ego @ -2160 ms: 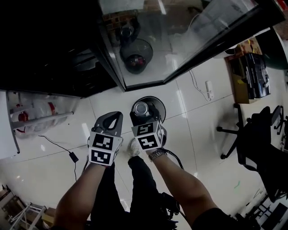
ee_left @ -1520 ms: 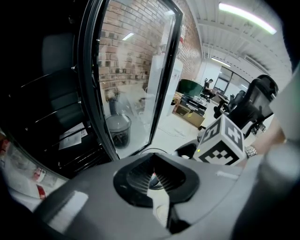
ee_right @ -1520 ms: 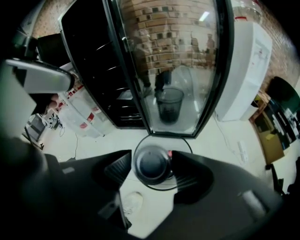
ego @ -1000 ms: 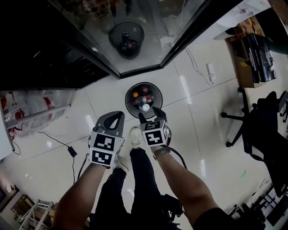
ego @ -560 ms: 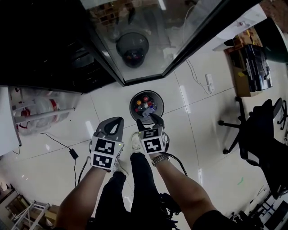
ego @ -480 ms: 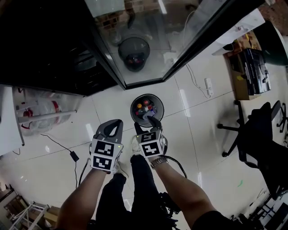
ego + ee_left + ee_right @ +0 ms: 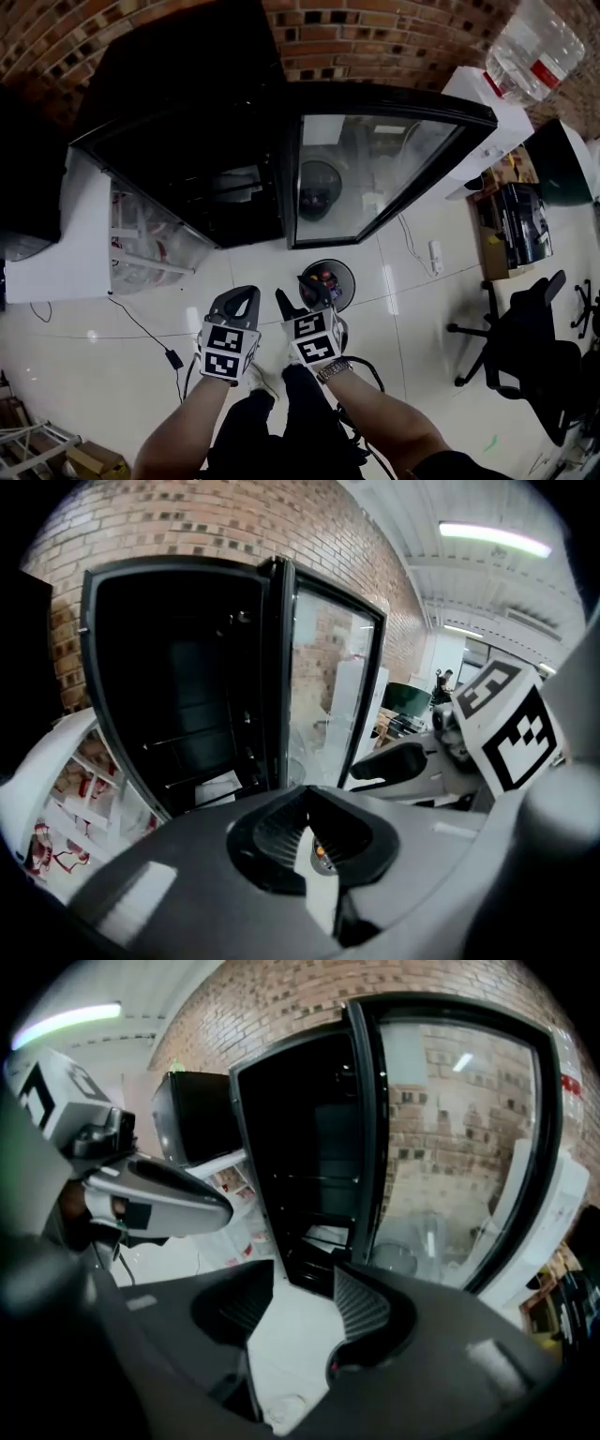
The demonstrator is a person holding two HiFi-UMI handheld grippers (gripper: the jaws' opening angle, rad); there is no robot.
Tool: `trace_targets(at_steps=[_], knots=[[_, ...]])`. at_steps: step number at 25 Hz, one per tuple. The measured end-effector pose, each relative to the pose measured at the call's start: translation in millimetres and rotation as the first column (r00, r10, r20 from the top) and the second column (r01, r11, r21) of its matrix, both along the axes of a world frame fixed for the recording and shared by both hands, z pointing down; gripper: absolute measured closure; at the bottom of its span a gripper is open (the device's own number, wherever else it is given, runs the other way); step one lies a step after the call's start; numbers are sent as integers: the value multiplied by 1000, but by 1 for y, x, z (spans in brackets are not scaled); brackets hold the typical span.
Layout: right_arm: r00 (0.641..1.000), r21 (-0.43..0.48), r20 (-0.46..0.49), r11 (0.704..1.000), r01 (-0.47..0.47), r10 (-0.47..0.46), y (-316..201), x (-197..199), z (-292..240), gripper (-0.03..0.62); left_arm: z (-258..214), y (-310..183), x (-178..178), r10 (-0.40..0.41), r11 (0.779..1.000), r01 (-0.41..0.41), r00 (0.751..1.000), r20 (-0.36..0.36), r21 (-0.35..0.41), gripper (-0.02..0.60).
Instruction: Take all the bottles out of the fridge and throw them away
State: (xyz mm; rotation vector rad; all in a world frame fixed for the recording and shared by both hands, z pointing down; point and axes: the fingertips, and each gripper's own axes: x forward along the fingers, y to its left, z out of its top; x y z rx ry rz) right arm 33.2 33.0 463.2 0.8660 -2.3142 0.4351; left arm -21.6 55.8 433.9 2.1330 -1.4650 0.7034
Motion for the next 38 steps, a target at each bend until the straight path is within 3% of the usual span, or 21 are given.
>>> trace_targets(at_steps=[8,21,38], knots=[[998,89,45,996,30,-34,23,-47,-94,422,-84,26,-47,-45,992,47,999,-20,119,578],[997,215,61,976,26,-40,48,-83,-181,592,-156,57,-85,-42,967,47,999,-22,249,578],[996,271,74,962,30,-52,78,-90,-221,594,-199,85,-86,8,942,-6,1000,-3,337,578]])
